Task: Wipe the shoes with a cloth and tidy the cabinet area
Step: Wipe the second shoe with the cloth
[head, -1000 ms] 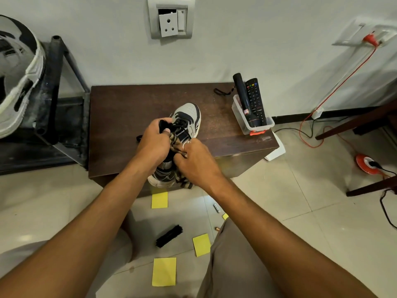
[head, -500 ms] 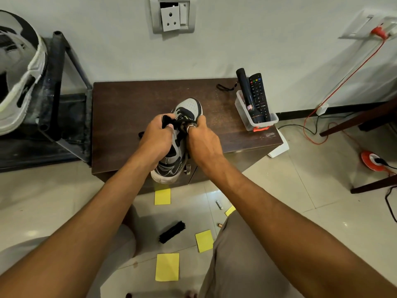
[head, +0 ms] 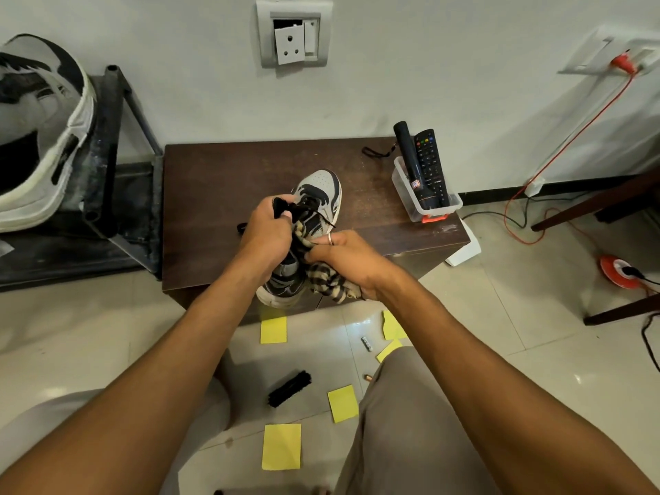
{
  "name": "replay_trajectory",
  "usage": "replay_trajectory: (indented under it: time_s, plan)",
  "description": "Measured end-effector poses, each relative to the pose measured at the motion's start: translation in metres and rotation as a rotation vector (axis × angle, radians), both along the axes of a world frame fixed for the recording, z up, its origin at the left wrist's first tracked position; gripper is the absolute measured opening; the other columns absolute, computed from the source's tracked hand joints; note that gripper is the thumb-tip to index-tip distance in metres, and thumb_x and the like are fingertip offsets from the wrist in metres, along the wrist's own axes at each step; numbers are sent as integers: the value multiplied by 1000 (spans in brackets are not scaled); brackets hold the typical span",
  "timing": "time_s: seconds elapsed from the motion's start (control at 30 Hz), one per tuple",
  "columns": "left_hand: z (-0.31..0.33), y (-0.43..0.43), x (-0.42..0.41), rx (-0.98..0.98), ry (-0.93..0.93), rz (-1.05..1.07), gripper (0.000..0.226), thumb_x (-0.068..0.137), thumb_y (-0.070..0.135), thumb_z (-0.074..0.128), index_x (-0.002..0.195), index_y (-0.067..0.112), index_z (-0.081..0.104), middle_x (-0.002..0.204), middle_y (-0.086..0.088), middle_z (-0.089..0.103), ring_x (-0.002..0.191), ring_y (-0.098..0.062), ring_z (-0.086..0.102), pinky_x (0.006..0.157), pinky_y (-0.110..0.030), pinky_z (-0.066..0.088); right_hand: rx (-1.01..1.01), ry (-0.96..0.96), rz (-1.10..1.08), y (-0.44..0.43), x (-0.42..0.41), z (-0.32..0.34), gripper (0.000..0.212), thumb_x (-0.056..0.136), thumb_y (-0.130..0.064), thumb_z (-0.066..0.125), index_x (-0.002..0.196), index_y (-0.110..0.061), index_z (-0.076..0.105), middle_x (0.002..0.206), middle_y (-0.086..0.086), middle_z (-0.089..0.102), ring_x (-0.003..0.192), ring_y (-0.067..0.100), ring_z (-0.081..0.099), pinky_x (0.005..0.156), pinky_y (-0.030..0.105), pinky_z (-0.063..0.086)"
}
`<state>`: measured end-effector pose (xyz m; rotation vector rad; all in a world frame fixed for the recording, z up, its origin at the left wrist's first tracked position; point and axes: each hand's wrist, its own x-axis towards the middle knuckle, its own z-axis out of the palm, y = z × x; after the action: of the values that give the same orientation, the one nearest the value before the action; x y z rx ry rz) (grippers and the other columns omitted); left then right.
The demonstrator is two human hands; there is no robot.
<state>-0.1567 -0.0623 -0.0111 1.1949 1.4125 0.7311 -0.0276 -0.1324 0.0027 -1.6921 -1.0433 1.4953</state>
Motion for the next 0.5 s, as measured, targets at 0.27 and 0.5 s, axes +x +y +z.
replay_trajectory:
  time_s: [0.27,0.5]
  plan:
    - [13,12,-17,28,206,-172,28,105,22,46,110,45,61,117,11,64,101,-11,60,90,-37,51,72,167,-398,-16,24,-19,20,95,-8,59,105,-12,77,93,10,78,83,21,74,71,30,58]
    - [19,9,-20,145,374,-143,32,104,13,45,127,32,59,123,10,57,83,-4,56,62,-22,38,210,-402,-398,29,30,-42,39,101,-22,57,139,-15,63,134,1,62,120,12,58,102,23,42]
